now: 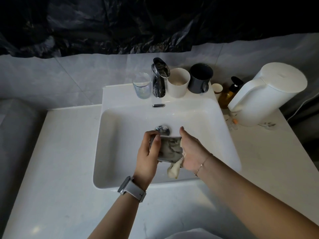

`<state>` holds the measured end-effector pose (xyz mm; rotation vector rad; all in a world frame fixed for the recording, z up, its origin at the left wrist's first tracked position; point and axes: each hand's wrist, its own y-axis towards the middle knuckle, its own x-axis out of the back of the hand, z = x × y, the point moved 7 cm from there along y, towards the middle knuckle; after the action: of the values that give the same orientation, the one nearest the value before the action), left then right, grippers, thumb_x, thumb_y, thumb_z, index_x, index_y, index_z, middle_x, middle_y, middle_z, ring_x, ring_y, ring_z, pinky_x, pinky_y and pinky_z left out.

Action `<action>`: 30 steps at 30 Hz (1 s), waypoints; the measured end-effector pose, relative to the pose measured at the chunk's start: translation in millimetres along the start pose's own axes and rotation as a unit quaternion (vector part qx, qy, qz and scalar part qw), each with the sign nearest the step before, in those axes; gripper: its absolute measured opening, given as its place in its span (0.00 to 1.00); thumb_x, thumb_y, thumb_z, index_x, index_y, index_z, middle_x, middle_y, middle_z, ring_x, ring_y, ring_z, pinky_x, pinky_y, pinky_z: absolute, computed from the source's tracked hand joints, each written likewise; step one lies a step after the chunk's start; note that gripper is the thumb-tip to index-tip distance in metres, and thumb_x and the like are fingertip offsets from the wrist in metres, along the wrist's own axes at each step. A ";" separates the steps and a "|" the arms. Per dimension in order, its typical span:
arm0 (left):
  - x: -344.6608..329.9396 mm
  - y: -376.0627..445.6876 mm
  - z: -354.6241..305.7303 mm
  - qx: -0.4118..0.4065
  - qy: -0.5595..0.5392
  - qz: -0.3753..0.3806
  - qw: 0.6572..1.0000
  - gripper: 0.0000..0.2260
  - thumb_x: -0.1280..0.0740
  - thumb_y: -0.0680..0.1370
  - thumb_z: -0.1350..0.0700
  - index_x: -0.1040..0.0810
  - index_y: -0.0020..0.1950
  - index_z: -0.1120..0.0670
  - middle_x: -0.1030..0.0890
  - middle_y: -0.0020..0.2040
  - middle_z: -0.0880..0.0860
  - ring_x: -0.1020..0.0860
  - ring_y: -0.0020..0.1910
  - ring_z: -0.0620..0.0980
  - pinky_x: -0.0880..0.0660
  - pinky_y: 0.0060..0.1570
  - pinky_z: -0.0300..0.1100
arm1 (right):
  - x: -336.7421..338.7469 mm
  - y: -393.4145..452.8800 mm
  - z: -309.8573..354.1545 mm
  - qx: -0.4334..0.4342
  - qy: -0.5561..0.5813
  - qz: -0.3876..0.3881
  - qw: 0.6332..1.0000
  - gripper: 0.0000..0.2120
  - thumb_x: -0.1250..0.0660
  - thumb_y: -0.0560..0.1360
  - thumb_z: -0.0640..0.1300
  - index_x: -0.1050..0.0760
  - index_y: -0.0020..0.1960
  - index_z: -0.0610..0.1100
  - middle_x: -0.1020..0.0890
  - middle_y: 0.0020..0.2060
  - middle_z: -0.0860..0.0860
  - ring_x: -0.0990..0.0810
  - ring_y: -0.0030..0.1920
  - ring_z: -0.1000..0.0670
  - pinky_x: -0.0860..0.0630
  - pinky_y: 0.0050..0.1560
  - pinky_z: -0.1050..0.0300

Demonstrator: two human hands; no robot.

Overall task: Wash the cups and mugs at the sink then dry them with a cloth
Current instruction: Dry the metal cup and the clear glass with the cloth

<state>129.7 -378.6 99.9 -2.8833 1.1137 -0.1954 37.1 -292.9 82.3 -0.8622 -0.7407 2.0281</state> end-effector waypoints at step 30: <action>-19.0 8.2 28.6 0.149 0.064 -0.062 0.985 0.12 0.44 0.77 0.39 0.29 0.47 0.45 0.20 0.48 0.53 0.21 0.43 0.52 0.22 0.37 0.48 | -12.5 3.8 46.7 0.282 -0.559 0.019 0.780 0.26 0.50 0.81 0.60 0.26 0.30 0.52 0.23 0.26 0.55 0.25 0.34 0.51 0.32 0.40 0.57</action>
<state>114.1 -372.1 68.9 -2.7003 0.8365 -0.5114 4.9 -314.5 111.2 0.7942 -0.6007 2.4926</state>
